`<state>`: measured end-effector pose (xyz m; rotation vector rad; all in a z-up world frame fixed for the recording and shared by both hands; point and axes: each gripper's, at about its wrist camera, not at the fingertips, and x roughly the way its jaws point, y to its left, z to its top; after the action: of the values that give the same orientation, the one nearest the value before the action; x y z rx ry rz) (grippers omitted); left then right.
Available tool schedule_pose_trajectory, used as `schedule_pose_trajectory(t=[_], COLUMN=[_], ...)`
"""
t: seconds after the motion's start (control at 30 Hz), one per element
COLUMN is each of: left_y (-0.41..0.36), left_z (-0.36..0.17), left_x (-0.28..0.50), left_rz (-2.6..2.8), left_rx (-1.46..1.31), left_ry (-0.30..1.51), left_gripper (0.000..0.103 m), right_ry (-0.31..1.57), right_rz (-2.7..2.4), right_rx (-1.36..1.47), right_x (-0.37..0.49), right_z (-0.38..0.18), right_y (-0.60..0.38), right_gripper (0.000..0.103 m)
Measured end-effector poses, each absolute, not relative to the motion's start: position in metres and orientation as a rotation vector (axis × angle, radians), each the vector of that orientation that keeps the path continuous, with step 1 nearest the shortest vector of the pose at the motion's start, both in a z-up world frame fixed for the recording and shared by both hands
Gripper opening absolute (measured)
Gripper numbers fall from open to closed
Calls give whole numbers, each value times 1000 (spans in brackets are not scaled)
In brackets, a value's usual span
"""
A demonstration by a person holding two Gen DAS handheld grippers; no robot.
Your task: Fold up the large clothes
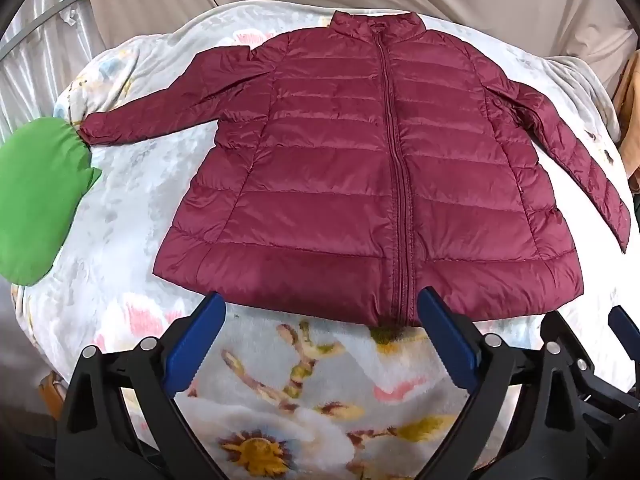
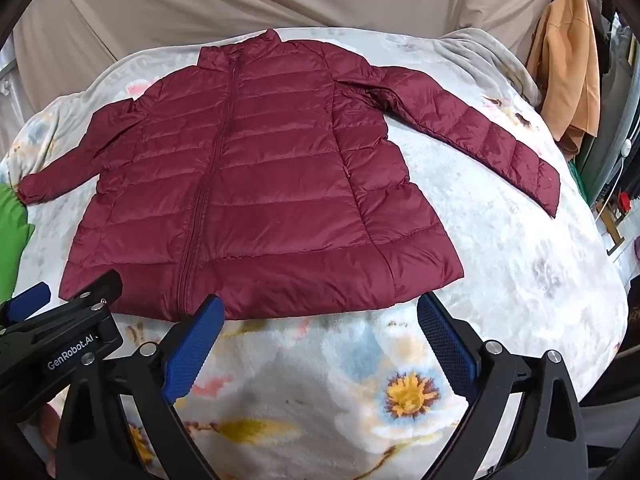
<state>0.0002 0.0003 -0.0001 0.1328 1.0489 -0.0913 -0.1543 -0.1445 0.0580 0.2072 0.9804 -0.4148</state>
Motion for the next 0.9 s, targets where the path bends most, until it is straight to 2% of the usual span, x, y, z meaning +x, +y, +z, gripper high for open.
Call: schedule_pose_trajectory(t=[0.9], left_y=[-9], left_z=[-14], left_x=[1], left_rz=[-79], left_rx=[202], left_ry=[1061], left_gripper=[94], right_ry=[1017], right_rz=[-443], right_rx=[213], right_x=[-144], right_z=[45], right_y=[-150], right_gripper=[93])
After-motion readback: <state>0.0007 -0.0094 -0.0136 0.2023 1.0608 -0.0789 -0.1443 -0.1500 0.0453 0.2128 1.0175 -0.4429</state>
